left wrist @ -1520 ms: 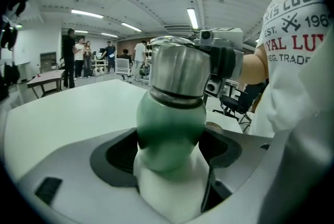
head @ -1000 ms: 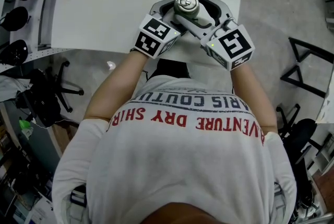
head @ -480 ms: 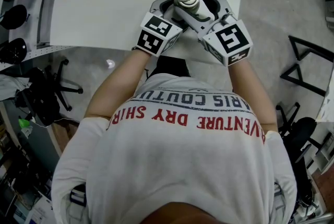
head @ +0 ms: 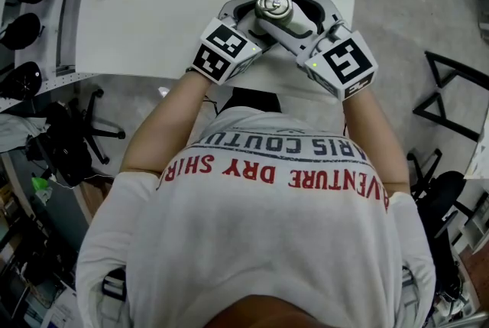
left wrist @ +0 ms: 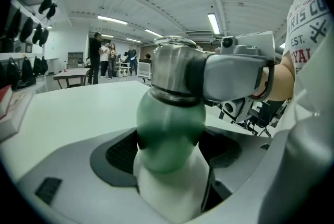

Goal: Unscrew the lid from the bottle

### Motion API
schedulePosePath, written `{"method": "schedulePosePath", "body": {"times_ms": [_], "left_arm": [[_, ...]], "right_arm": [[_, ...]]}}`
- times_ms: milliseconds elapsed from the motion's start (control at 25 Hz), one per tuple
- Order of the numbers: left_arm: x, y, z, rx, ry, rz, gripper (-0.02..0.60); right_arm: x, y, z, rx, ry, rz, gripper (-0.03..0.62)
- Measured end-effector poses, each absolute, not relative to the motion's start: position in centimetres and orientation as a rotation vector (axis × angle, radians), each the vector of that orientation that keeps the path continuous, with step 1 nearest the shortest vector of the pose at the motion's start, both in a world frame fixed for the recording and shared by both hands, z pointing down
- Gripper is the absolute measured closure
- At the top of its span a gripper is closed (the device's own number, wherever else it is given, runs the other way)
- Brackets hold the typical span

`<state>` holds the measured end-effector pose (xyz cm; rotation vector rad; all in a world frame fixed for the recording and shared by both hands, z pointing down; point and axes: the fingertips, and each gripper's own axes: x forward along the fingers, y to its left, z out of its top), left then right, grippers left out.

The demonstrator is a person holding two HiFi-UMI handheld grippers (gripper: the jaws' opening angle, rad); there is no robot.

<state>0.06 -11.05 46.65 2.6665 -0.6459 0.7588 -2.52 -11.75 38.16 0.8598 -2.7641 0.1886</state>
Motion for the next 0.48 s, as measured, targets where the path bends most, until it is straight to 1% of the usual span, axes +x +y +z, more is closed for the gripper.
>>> {"method": "schedulePosePath", "body": {"times_ms": [480], "left_arm": [[0.06,-10.71,46.71,2.762,-0.267,0.868,0.21]], "right_arm": [[-3.22,-11.56,37.95,0.556,-2.807,0.131,0.335]]}}
